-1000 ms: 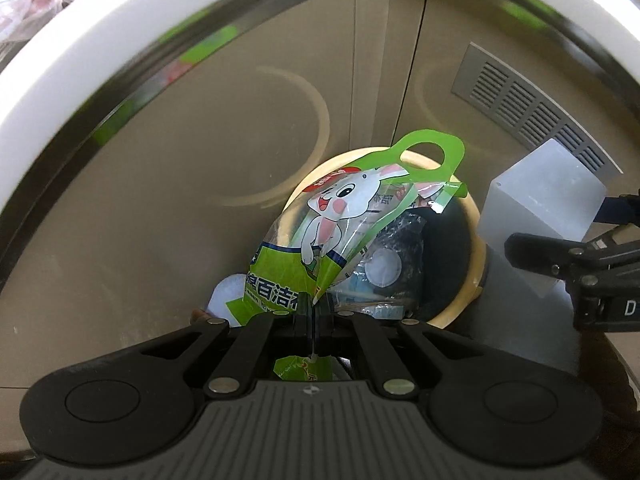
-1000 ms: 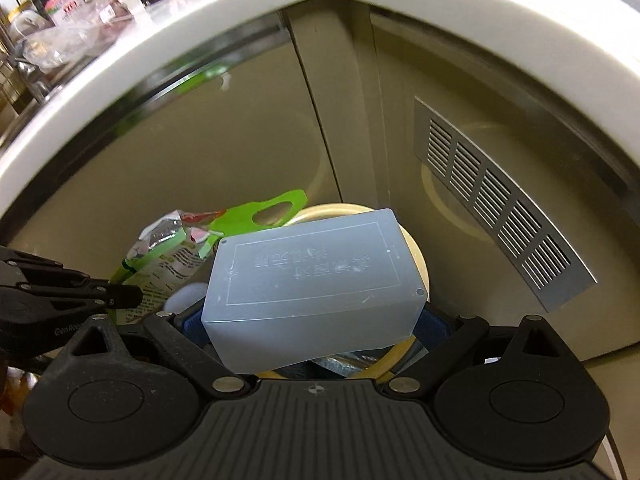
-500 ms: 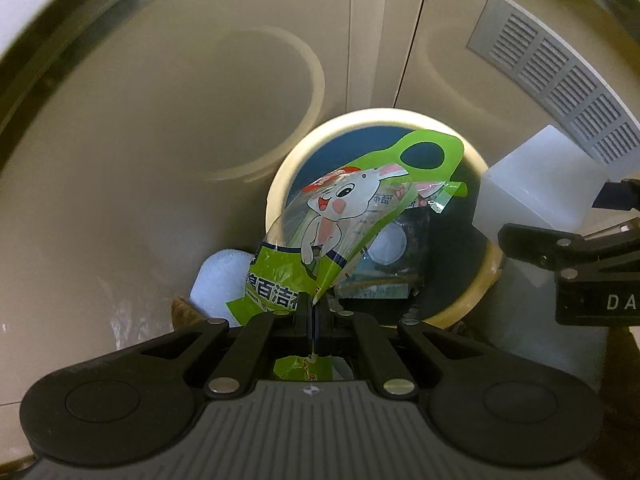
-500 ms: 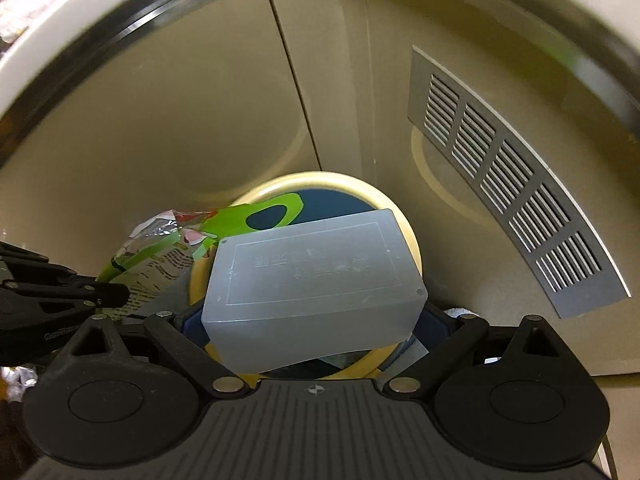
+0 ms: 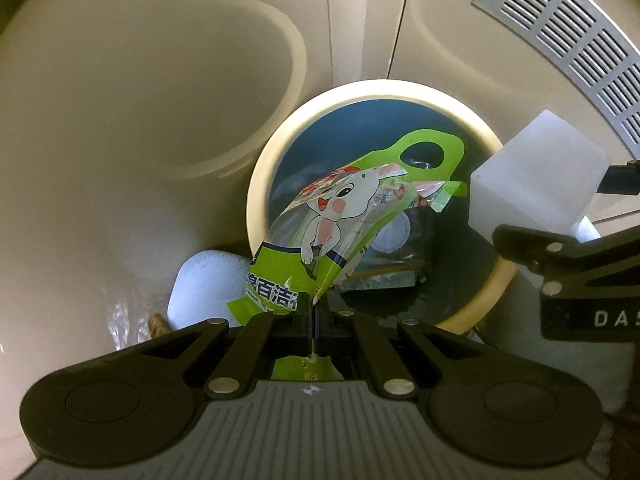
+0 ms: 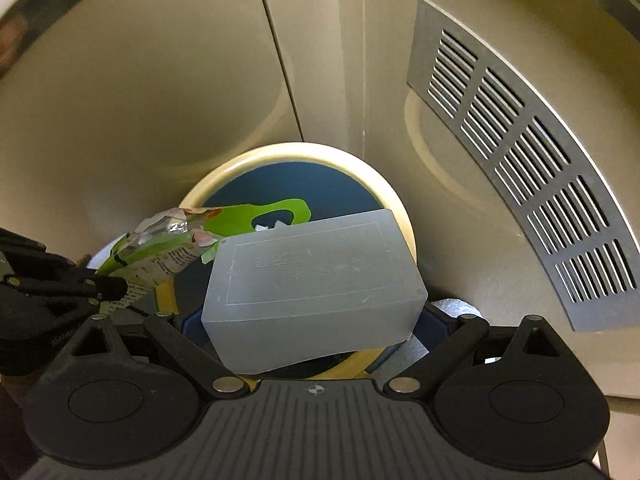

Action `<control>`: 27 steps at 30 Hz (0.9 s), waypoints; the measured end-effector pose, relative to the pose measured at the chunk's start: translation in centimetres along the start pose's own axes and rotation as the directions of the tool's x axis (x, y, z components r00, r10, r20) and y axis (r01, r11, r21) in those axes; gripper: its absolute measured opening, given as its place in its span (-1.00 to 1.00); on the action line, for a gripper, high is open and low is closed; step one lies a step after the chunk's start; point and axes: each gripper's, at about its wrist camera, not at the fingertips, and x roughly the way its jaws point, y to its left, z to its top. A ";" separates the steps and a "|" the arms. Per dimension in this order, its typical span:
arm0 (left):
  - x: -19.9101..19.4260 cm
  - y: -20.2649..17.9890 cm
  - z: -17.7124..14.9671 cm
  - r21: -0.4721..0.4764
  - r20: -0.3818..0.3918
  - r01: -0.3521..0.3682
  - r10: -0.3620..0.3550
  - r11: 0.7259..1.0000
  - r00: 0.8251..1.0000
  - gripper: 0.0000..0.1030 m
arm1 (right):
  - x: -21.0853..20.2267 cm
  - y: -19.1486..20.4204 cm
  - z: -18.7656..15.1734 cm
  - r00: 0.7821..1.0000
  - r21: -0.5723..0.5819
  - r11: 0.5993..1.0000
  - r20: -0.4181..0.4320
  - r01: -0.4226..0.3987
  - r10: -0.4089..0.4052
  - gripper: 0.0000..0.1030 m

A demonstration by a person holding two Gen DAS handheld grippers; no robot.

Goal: Collect trash
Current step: 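Open both tools to drop the white box and snack bag into the bin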

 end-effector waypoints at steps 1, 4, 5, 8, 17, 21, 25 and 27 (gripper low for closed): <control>0.2 -0.1 0.2 0.004 -0.003 0.000 0.000 1.000 1.000 -0.99 | 0.3 -0.2 0.1 1.000 0.000 1.000 -0.008 0.003 -0.003 0.90; 0.8 -0.4 0.7 0.016 -0.011 0.000 0.001 1.000 1.000 -0.99 | 1.4 0.0 0.2 0.999 -0.004 1.000 -0.032 0.016 -0.016 0.90; 1.0 -0.5 0.9 0.017 -0.014 0.001 0.000 1.000 1.000 -0.99 | 1.7 0.1 0.3 0.999 -0.008 1.000 -0.038 0.017 -0.017 0.90; 1.1 -0.3 1.2 0.017 -0.024 0.001 -0.001 1.000 1.000 -0.99 | 2.5 0.3 0.3 0.998 -0.018 1.000 -0.055 0.024 -0.025 0.90; 2.4 -0.3 1.7 0.049 -0.056 0.009 -0.006 0.999 0.998 0.76 | 3.3 0.7 0.3 0.993 -0.013 0.998 -0.091 0.068 -0.069 0.96; 1.1 0.2 1.0 0.060 0.000 -0.022 0.023 0.998 1.000 0.99 | 2.7 0.7 -0.3 0.993 -0.007 0.996 -0.078 0.089 -0.089 0.99; -0.8 0.7 0.0 0.030 0.006 -0.026 0.026 0.999 1.000 0.99 | 0.7 1.1 -1.2 0.996 0.005 0.996 -0.035 0.087 -0.087 0.99; -2.1 0.8 -0.9 0.022 0.031 -0.042 0.041 0.999 0.999 0.99 | -1.0 1.3 -1.5 0.998 0.008 0.998 0.000 0.067 -0.067 0.99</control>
